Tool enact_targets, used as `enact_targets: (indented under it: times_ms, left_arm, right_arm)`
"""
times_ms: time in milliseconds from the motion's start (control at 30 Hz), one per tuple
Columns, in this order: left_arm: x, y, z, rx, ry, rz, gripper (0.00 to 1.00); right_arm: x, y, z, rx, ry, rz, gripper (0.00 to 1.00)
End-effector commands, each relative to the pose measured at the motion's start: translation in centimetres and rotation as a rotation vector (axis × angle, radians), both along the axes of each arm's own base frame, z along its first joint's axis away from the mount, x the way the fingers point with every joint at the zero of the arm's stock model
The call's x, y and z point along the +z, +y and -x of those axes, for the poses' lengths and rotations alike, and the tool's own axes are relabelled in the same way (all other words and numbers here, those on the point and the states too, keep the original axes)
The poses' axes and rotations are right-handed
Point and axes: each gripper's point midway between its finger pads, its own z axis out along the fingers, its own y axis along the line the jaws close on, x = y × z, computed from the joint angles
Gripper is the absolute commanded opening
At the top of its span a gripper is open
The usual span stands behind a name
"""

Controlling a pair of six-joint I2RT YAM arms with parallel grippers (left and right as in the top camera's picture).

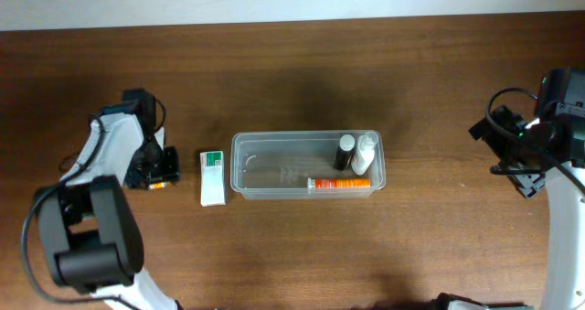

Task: Pack container
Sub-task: 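Carry the jar into the container and release it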

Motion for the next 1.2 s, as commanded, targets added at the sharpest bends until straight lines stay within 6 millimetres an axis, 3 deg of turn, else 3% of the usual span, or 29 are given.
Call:
enact_targets:
  times_ms: [0, 100, 267, 433, 500, 533, 767, 833, 1033, 1167]
  left_arm:
    - [6.8, -0.2, -2.5, -0.034, -0.187, -0.025, 0.57]
    - [11.0, -2.5, -3.3, -0.076, -0.293, 0.030, 0.56]
    - [17.8, -9.6, -3.9, -0.211, -0.487, 0.141, 0.49]
    - [19.1, -17.6, -2.8, -0.352, -0.534, 0.212, 0.49]
    - [18.6, -20.5, -2.2, -0.392, -0.523, 0.231, 0.50]
    - [17.5, -23.2, -1.6, -0.404, -0.496, 0.248, 0.50]
    - [11.4, -30.2, -0.1, -0.404, -0.352, 0.265, 0.50]
    - [8.6, -33.0, 0.2, -0.422, -0.315, 0.281, 0.50]
    - [4.1, -34.9, 0.0, -0.383, -0.261, 0.262, 0.50]
    - [2.8, -35.3, -0.7, -0.380, -0.265, 0.262, 0.50]
  right_arm:
    - [0.6, -0.1, 0.0, -0.011, -0.022, 0.002, 0.98]
    - [0.6, -0.1, 0.0, -0.011, -0.022, 0.002, 0.98]
    - [0.6, -0.1, 0.0, -0.010, -0.022, 0.002, 0.98]
    - [0.6, -0.1, 0.0, -0.010, -0.022, 0.002, 0.98]
    - [0.6, -0.1, 0.0, -0.010, -0.022, 0.002, 0.98]
    - [0.6, -0.1, 0.0, -0.010, -0.022, 0.002, 0.98]
    - [0.6, -0.1, 0.0, -0.011, -0.022, 0.002, 0.98]
    - [0.6, -0.1, 0.0, -0.010, -0.022, 0.002, 0.98]
    - [0.6, -0.1, 0.0, -0.010, -0.022, 0.002, 0.98]
    - [0.6, -0.1, 0.0, -0.010, -0.022, 0.002, 0.98]
